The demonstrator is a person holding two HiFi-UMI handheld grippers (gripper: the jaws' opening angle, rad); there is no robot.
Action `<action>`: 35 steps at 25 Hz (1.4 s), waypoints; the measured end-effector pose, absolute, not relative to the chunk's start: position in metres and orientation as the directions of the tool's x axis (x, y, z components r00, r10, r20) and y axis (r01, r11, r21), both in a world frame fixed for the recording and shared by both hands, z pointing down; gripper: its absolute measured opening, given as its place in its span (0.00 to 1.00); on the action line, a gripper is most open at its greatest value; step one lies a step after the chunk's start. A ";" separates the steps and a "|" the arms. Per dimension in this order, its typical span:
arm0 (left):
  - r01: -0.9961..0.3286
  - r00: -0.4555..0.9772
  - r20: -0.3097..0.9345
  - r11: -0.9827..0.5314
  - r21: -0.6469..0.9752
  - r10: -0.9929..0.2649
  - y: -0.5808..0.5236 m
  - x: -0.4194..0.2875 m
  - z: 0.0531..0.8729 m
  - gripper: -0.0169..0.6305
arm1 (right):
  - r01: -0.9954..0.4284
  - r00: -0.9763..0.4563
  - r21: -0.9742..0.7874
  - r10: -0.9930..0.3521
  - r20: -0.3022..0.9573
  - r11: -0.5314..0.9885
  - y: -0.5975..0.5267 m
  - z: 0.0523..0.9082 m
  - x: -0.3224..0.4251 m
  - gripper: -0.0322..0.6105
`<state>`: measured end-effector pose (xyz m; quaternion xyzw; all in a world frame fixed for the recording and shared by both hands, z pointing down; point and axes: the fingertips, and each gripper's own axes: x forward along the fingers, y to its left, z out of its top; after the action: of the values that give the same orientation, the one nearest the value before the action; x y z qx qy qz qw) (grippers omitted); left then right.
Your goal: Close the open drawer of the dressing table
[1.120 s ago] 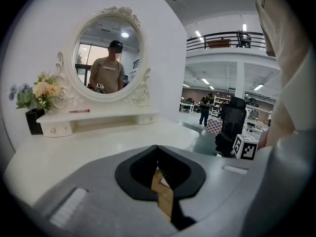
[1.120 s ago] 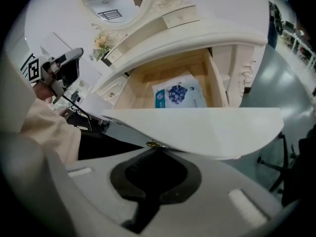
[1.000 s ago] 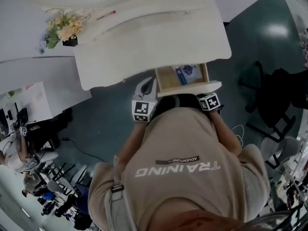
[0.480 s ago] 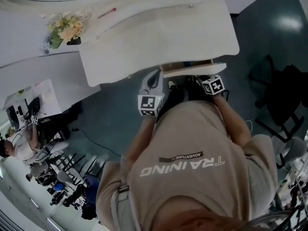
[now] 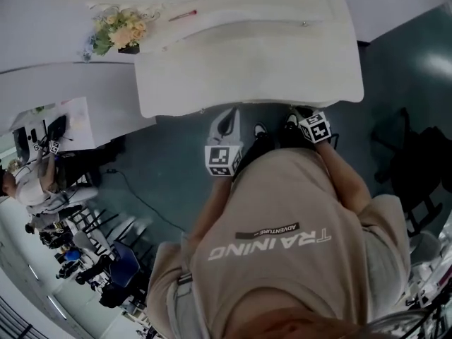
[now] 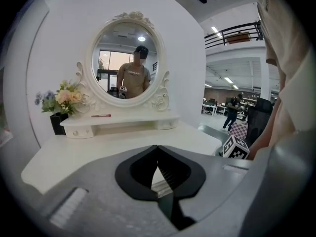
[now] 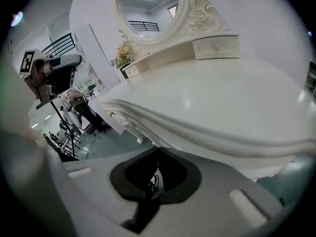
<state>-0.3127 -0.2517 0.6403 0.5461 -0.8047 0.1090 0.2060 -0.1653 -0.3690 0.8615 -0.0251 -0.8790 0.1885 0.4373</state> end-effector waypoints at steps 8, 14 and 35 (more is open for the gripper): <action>-0.893 -0.381 0.458 0.449 0.045 -0.803 -0.252 -0.327 0.639 0.03 | -0.137 -0.652 -0.354 0.185 0.736 0.925 -0.385 0.870 -0.182 0.06; -0.917 -0.326 0.433 0.392 0.071 -0.841 -0.275 -0.330 0.647 0.03 | -0.106 -0.605 -0.510 0.352 0.714 0.853 -0.373 0.874 -0.182 0.06; -0.988 -0.119 0.192 0.136 0.078 -0.974 -0.305 -0.351 0.508 0.03 | 0.157 -0.928 -0.074 0.173 0.331 0.985 -0.346 0.541 -0.244 0.06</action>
<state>-0.3512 -0.3050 0.5075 0.6564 -0.7472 0.0342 0.0982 -0.2440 -0.3464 0.5412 -0.0841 -0.9815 0.0232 0.1705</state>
